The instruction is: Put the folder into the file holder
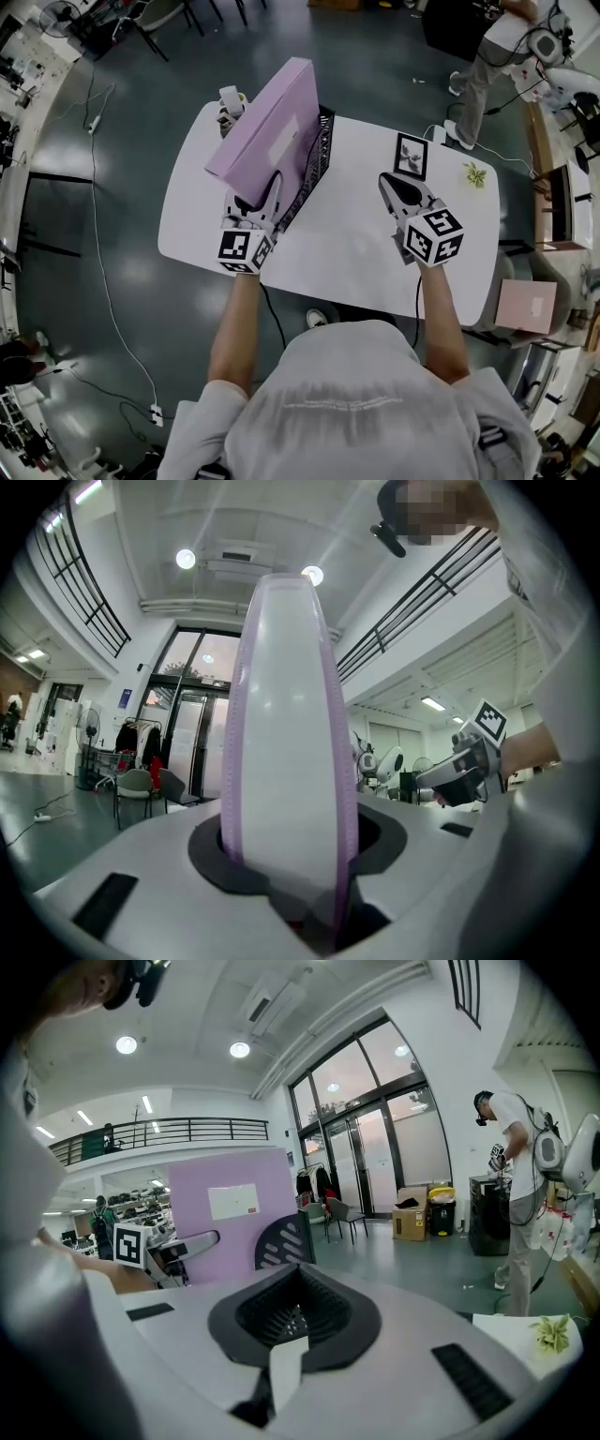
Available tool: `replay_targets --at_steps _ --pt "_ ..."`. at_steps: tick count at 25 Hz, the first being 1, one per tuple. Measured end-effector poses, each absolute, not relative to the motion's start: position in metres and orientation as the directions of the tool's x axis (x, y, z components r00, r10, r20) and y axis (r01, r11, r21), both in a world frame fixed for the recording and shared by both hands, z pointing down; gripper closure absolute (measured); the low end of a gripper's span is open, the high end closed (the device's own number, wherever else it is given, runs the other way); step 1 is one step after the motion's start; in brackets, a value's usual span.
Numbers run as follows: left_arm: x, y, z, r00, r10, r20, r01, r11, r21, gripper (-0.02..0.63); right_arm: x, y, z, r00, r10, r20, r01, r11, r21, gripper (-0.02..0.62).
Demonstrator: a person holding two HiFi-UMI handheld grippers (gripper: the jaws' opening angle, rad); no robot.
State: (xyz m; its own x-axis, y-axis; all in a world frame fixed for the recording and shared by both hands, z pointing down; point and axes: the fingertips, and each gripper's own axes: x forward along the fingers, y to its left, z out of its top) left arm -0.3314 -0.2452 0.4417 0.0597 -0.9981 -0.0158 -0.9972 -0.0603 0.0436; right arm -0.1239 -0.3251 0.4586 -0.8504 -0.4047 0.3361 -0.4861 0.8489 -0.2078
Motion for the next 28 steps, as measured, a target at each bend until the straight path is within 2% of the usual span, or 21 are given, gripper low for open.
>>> replay_targets --at_steps 12,28 --pt "-0.331 -0.246 0.471 0.048 -0.999 0.026 -0.997 -0.046 0.059 0.407 -0.117 -0.328 0.466 -0.839 -0.415 0.353 -0.504 0.837 -0.213 0.569" --pt "-0.327 -0.247 0.528 0.074 -0.967 0.244 -0.995 -0.056 0.076 0.374 -0.111 -0.327 0.477 -0.829 -0.416 0.375 -0.517 0.824 -0.231 0.569"
